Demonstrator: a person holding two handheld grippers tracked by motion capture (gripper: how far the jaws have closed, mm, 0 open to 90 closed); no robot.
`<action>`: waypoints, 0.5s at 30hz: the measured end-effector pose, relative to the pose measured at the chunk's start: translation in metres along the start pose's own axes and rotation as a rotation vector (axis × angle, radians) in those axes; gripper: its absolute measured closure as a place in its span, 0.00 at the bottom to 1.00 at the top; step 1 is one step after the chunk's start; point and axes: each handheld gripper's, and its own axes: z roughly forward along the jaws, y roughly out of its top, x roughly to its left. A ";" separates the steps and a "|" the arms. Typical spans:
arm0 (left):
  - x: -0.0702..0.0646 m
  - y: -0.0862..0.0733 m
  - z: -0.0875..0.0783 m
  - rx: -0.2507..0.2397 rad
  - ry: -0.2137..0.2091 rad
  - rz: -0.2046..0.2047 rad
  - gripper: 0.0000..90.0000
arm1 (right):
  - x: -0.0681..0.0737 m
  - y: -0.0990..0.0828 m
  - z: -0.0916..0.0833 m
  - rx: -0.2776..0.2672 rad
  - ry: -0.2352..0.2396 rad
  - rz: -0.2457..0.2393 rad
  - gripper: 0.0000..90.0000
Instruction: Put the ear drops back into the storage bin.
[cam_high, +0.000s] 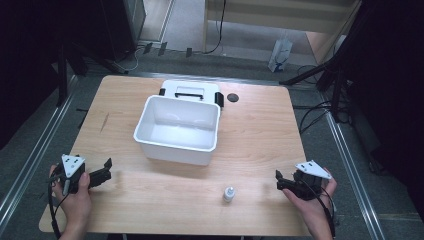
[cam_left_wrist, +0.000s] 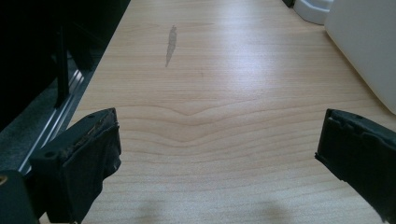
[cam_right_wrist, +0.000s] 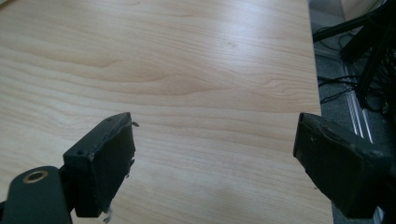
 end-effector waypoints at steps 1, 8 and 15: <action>0.000 0.000 0.000 0.002 -0.001 -0.001 0.00 | 0.002 0.004 -0.002 0.018 0.003 -0.020 0.14; 0.001 -0.001 -0.002 -0.005 -0.012 -0.001 0.00 | 0.015 0.030 -0.005 0.165 0.030 -0.159 0.14; 0.001 -0.001 -0.002 0.001 -0.013 -0.008 0.00 | 0.033 0.044 -0.006 0.313 0.102 -0.314 0.14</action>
